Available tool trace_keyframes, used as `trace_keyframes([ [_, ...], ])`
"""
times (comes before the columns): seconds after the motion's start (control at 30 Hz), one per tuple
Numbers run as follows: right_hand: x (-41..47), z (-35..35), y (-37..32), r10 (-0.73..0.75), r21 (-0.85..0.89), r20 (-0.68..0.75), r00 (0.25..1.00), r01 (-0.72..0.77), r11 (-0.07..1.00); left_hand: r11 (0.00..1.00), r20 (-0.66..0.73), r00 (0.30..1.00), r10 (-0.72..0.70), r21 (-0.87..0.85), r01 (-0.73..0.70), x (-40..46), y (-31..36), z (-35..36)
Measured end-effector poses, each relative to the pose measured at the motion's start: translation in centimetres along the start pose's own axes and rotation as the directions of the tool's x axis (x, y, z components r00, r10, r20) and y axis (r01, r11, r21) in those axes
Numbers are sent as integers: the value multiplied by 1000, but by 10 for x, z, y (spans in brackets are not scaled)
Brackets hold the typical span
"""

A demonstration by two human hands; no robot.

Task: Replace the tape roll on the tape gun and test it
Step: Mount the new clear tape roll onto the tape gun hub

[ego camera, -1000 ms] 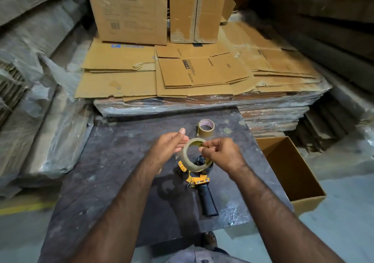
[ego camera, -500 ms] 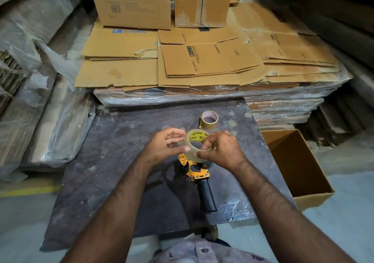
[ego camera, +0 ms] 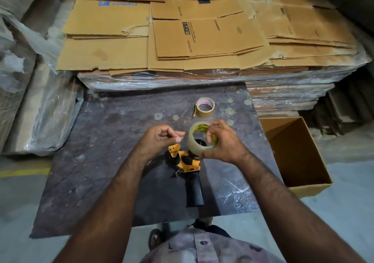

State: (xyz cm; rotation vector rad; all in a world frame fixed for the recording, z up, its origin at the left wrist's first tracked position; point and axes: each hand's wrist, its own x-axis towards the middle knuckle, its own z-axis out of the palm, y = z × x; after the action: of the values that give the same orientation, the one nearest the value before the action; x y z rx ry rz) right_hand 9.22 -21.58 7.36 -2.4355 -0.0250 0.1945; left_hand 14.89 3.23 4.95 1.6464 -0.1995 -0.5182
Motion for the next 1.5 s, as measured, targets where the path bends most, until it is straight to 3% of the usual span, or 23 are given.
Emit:
trace_keyframes([
  [0.13,8,-5,34,20,-34,27,999,-19,999,991,-131,988,-81,96,94,-3,-27,-4],
  [0.33,32,21,46,-24,-5,29,999,25,1000,966,-138,985,-100,223,130,12,-37,40],
  [0.47,40,43,49,-133,2,73,988,133,991,821,-130,987,-96,550,152,23,-48,52],
  [0.6,42,54,58,-144,-14,104,984,146,989,716,-147,985,-91,678,167,26,-54,62],
  [0.87,51,49,79,-149,-42,216,965,162,986,674,-142,983,-120,715,186,30,-60,66],
  [1.17,36,51,82,-149,26,71,986,147,989,663,-91,993,-75,739,118,30,-53,64],
  [1.33,38,61,83,-113,31,65,991,111,993,660,-111,986,-126,733,167,31,-54,65],
  [1.5,47,62,82,-161,-76,102,982,169,983,681,-141,972,-186,695,231,36,-60,57],
])
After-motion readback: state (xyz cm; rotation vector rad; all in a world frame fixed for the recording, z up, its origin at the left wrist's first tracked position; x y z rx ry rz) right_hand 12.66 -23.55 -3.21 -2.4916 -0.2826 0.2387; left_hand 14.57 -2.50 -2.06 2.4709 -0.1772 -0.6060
